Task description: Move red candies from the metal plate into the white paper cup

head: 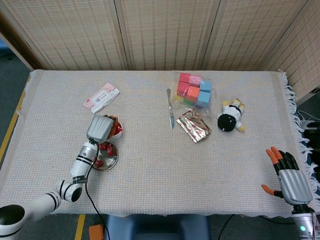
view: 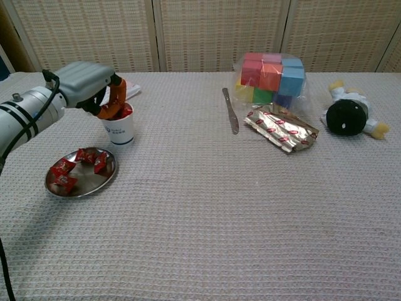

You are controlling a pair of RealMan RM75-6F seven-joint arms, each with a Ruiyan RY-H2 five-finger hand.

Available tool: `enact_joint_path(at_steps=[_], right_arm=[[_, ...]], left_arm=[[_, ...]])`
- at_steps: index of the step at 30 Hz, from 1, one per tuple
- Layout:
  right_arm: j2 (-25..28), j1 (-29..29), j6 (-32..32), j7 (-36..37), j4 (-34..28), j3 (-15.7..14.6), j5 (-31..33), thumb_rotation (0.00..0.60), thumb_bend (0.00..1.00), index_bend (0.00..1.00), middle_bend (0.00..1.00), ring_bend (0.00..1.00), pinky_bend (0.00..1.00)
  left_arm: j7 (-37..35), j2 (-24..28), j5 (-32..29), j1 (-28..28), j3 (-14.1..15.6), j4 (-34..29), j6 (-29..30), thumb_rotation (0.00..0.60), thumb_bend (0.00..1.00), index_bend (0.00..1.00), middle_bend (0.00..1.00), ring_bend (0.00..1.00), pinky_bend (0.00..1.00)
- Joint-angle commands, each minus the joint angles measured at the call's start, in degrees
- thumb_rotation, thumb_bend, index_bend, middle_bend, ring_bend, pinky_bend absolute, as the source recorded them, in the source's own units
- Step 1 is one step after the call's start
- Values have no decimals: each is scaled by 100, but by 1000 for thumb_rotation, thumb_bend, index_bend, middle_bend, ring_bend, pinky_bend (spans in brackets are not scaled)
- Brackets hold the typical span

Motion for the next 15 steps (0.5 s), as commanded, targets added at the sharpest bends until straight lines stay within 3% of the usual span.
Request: enact_joint_path(at_steps=[1,5,15], right_arm=[[3,-4,0,2,0,-1,4,600,53,0,0,0,0],[4,-5,5,4,-2,-4,-8,600,53,0,0,0,0],[-13,1,-7,-25,-2,-5,-7,600,53,0,0,0,0]], left_arm=[[79,129,-44,-4,45,-139,-122,600,455,277,320,331,720],[81,158,-17,14,36,-194,46,600,450,220,269,284,700],[48,388,18,125,63,-540,309,600,436,190,253,281,710]])
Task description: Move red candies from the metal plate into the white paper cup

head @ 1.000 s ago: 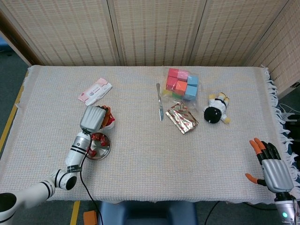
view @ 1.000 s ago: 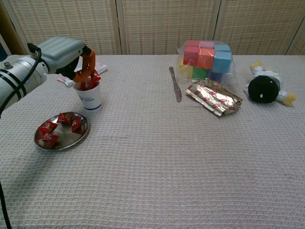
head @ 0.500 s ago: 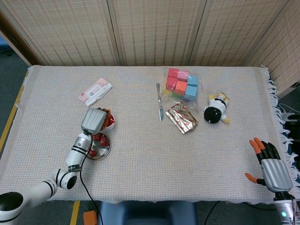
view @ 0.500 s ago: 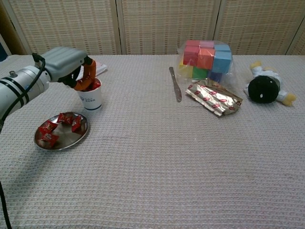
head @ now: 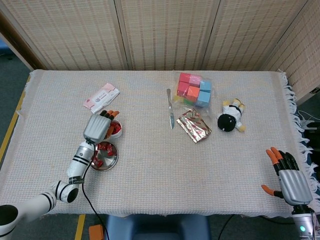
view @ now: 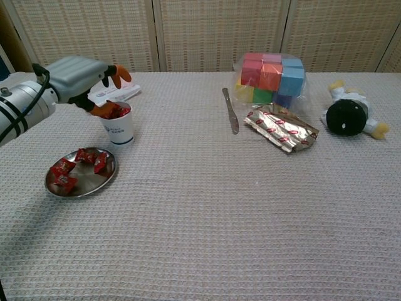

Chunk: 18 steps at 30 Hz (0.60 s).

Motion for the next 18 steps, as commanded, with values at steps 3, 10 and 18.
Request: enact_joint_path(at_steps=[3,10,18], right_arm=[[-2,3,-1,-2,-3,-6,-17,600,53,0,0,0,0],[31,-15,55,27,-30,-62,-152,600,53,0,0,0,0],[140,-53,95,-27,-193,-201,-367,600,52,0,0,0,0]], left_arm=[[-112,354,111,192,20,-596,351,600,437,177,249,281,709],[-842,1692,637,1447,741,-2659,1559,600,419,76,151,162,496],[-1853,2373,1595,3499,2141,-2856,3645,600,384,23,11,0,113]])
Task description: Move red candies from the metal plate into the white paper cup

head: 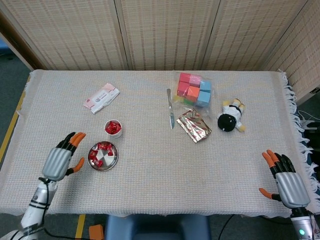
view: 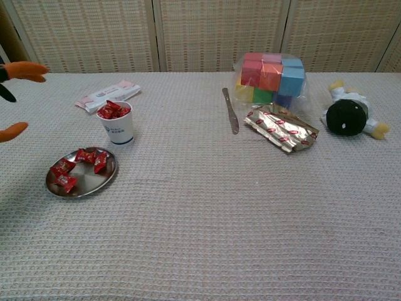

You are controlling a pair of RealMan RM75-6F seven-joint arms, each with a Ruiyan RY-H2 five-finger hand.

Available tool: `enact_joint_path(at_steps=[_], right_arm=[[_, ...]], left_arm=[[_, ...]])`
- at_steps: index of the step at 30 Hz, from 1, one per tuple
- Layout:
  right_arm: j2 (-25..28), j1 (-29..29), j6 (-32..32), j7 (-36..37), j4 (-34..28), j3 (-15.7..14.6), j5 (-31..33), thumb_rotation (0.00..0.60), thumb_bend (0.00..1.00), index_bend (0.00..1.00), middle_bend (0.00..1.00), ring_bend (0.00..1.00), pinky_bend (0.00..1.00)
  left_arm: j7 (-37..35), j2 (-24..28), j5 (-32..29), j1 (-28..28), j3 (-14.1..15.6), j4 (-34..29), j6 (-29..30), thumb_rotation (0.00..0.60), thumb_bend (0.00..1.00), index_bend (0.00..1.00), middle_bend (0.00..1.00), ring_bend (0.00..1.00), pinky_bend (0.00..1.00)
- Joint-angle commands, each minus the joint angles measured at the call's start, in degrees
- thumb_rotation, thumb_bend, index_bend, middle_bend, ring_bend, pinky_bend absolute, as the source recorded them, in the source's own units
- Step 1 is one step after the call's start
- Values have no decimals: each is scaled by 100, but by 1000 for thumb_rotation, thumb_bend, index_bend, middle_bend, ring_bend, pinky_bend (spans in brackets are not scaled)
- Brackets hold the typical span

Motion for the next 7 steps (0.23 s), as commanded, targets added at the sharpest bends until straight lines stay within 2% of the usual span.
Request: enact_joint_path(at_steps=[1,2,4,7], right_arm=[[47,-27,86,6,-41,-58,-152,600,51,0,0,0,0],[54,-39,128,19,-39,-76,-213,600,51,0,0,0,0],[59,-67,177,0,-52,-100,-261,600,51,0,0,0,0],[84,-117,255,-49,-109,-161,-366,600,51,0,0,0,0]], left_arm=[[-329,427,715,1134,849,179,1259,600,378,16,5,0,91],[-230,530,841,1229,922,114,1374,600,373,10,2,0,76],[-253,583,919,1349,888,32,1580,600,369,0,0,0,64],[-353,683,969,1433,887,-30,1585,600,368,0,0,0,63]])
